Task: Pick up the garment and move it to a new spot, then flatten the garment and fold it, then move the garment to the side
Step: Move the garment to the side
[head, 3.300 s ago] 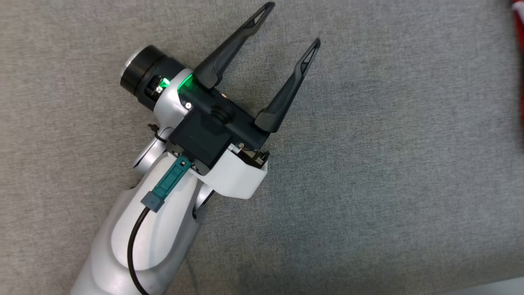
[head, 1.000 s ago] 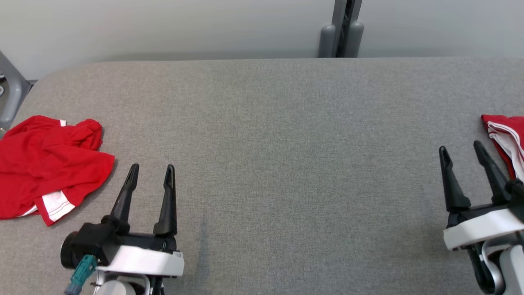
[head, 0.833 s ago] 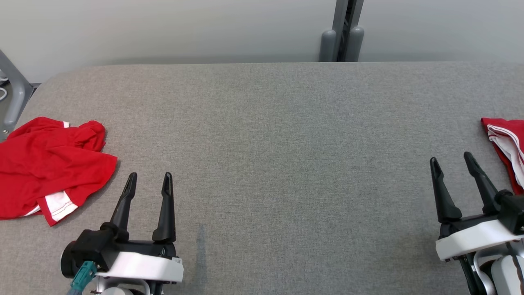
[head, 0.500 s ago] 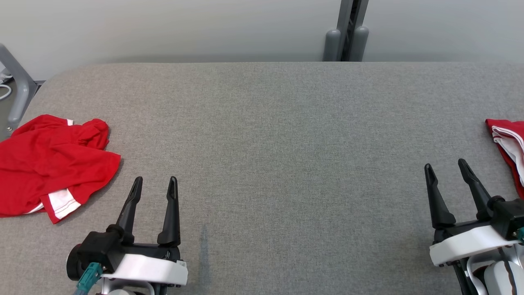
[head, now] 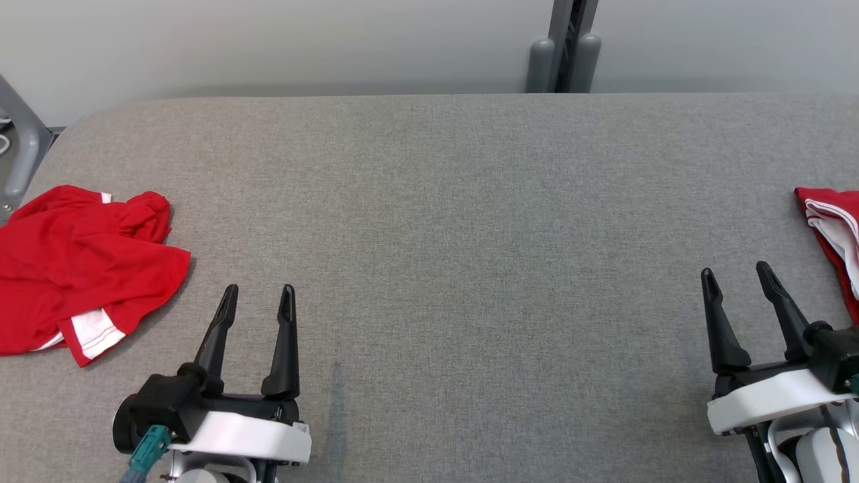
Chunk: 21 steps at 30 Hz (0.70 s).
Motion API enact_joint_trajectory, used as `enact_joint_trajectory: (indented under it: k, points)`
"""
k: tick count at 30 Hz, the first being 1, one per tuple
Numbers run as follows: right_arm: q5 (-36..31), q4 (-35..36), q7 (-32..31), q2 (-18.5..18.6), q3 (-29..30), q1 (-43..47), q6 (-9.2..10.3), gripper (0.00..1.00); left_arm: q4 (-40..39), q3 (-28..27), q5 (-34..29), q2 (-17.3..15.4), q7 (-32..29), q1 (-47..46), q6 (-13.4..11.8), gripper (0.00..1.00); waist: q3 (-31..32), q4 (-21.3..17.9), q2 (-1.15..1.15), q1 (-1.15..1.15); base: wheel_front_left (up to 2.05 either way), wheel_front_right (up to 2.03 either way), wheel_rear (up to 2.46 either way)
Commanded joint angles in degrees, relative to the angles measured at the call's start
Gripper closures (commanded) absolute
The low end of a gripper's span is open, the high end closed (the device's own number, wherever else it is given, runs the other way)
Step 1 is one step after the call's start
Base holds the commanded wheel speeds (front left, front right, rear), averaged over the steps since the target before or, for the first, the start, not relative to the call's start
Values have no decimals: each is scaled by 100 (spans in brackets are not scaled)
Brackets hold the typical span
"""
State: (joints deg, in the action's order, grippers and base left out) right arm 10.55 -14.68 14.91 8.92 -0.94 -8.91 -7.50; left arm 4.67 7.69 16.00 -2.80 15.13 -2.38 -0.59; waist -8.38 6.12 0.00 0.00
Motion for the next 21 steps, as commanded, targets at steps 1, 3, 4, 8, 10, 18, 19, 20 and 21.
enact_joint_trajectory:
  k: [1,3,4,8,10,18,19,20,21]
  points:
    - [-18,20,43,-4,25,-40,2,0,-5,-5,42,-23,-7,-72,-19,0,-1,-5,0,0,0,0,0]
    - [-24,32,43,-16,36,-27,3,0,-6,-1,40,-22,-7,-68,-18,0,-3,-10,0,0,0,0,0]
    - [-27,36,42,-22,40,-25,2,0,-4,0,37,-22,-7,-71,-14,0,-8,-12,0,0,0,0,0]
    - [-29,57,39,-17,49,-29,2,0,10,8,29,-22,-7,-75,-2,0,-20,-17,0,0,0,0,0]
    - [-25,56,39,-5,48,-36,2,0,26,10,35,-22,-7,-73,3,0,-19,-20,0,0,0,0,0]
    - [2,53,40,-23,79,23,2,0,78,12,5,-22,-7,5,21,0,35,-26,0,0,0,0,0]
    - [3,50,40,-25,83,31,3,0,82,15,-5,-22,-7,6,26,0,44,-22,0,0,0,0,0]
    - [2,46,39,-24,82,38,2,0,89,16,-11,-22,-7,6,33,0,53,-20,0,0,0,0,0]
    - [3,43,40,-24,81,42,2,0,94,14,-16,-23,-7,7,40,0,63,-17,0,0,0,0,0]
